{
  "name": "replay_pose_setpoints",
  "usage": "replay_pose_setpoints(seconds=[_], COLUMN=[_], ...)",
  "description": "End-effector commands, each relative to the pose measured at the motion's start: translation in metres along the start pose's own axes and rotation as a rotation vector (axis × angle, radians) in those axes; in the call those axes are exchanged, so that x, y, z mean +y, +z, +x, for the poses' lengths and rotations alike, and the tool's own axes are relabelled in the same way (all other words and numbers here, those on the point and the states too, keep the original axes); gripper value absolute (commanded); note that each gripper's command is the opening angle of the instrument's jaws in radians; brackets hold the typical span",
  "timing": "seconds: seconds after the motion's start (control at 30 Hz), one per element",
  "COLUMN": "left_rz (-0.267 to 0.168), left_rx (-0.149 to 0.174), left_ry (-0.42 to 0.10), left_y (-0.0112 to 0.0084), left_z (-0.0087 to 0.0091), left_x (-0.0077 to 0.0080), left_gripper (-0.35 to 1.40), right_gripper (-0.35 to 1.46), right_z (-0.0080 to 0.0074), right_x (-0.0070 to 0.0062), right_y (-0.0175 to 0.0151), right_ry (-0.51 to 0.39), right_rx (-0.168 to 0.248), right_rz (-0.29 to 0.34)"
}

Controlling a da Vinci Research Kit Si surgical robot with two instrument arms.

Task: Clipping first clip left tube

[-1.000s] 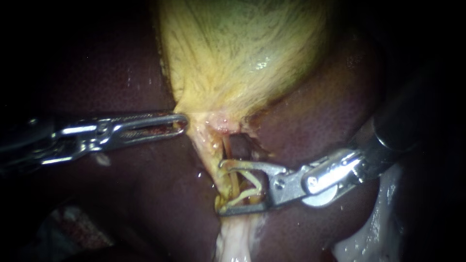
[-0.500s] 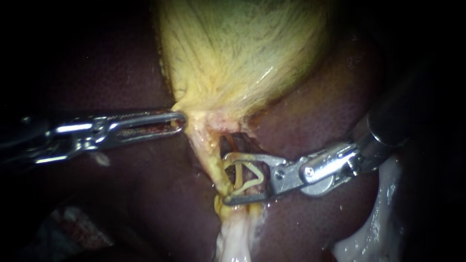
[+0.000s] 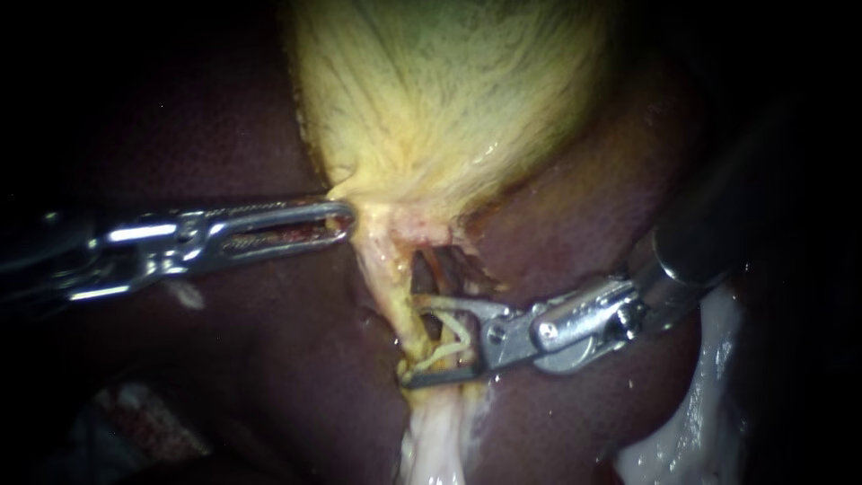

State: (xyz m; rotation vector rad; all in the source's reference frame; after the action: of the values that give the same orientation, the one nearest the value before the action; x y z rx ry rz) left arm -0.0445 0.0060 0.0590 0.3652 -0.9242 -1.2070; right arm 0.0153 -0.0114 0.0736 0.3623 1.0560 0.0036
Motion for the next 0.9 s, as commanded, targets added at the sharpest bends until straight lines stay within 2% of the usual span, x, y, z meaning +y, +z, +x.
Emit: replay_pose_setpoints(seconds=[0.03, 0.47, 0.57, 0.63, 0.7, 0.77, 0.83, 0.9], left_rz=[-0.001, -0.003, -0.001, -0.001, -0.001, -0.001, -0.001, -0.001], left_rx=[0.001, -0.001, 0.0, 0.0, 0.0, 0.0, 0.0, 0.0], left_ry=[-0.001, -0.002, -0.002, -0.002, -0.002, -0.001, -0.001, -0.001], left_y=[0.0002, 0.0012, 0.0013, 0.0014, 0.0014, 0.0015, 0.0015, 0.0016], left_z=[0.0, 0.0, 0.0, 0.0, 0.0001, 0.0001, 0.0001, 0.0001], left_x=[0.0, -0.0003, -0.0003, -0.0003, -0.0003, -0.0003, -0.0002, -0.0002], left_gripper=[-0.35, -0.35, -0.35, -0.35, -0.35, -0.35, -0.35, -0.35], right_gripper=[0.59, 0.56, 0.5, 0.34, -0.08, -0.35, -0.35, -0.35], right_z=[0.0, 0.0, 0.0, 0.0, 0.0, 0.0, 0.0002, 0.0001], right_x=[-0.0001, -0.0003, -0.0003, -0.0003, -0.0004, -0.0003, -0.0002, -0.0002], right_y=[0.0002, 0.0014, 0.0015, 0.0014, 0.001, 0.0008, 0.0005, 0.0005], right_ry=[0.004, -0.001, -0.002, 0.015, 0.043, 0.067, 0.093, 0.099], right_rx=[0.003, 0.007, 0.008, 0.008, -0.003, -0.026, -0.053, -0.059], right_rz=[0.006, 0.028, 0.03, 0.032, 0.039, 0.044, 0.05, 0.051])
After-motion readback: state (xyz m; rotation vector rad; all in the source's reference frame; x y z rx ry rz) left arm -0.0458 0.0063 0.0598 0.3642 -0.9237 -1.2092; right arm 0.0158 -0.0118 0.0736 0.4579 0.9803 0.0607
